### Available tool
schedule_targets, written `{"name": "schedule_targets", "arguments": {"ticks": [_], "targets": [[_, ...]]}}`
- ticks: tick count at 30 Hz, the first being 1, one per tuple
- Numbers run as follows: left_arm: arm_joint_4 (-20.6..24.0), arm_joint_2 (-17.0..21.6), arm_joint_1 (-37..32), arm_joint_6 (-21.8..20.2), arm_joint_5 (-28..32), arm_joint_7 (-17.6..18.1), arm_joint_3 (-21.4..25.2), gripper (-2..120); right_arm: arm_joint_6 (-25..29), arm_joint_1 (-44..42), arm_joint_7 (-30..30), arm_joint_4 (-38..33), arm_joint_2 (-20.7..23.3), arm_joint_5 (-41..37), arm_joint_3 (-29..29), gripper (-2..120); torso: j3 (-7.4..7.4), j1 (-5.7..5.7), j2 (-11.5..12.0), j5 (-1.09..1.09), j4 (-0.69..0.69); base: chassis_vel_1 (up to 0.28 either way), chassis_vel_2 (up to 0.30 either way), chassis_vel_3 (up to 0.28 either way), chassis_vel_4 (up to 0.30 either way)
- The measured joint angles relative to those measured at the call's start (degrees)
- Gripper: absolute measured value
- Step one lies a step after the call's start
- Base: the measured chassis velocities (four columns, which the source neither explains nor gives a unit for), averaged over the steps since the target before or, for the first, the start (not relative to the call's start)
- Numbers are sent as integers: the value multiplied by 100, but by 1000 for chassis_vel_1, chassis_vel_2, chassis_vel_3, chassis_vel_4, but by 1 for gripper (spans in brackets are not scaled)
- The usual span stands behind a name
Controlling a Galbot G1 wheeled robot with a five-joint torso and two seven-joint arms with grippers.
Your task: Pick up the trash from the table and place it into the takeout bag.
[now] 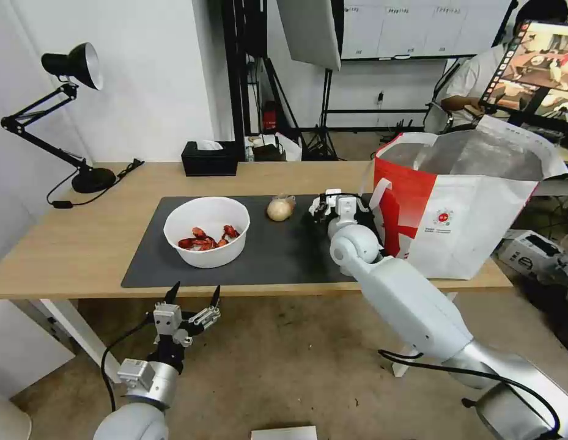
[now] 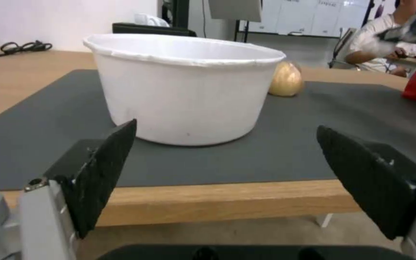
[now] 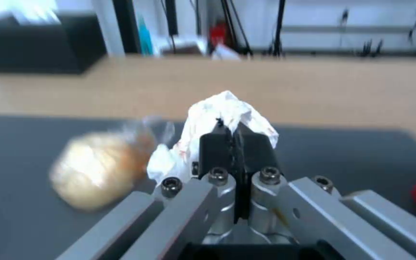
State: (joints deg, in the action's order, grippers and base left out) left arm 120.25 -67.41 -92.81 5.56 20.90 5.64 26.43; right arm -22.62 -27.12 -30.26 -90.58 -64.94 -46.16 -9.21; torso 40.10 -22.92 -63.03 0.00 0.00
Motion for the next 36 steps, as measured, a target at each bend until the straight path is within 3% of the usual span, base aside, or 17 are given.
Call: {"name": "schedule_targets", "arguments": {"ticks": [10, 20, 33, 36], "targets": [[83, 18, -62, 0, 5, 5, 80, 100, 677, -978, 467, -1585, 862, 985, 665, 0, 0, 0, 0, 1, 0, 0, 0, 0, 0], [101, -19, -95, -1, -46, 7, 44, 100, 1420, -2092, 743, -2311, 1102, 1997, 1509, 0, 0, 0, 0, 1, -1, 0, 0, 0, 0], [200, 80, -76, -11, -24, 12, 37, 100, 1502, -2054, 438, -2492, 1402, 2025, 2180, 0, 0, 0, 0, 1, 0, 0, 0, 0, 0], [211, 74, -71, -14, -22, 14, 21, 100, 1104, -1951, 122, -2459, 1609, 1789, 2374, 0, 0, 0, 0, 0, 0, 0, 0, 0, 0]]}}
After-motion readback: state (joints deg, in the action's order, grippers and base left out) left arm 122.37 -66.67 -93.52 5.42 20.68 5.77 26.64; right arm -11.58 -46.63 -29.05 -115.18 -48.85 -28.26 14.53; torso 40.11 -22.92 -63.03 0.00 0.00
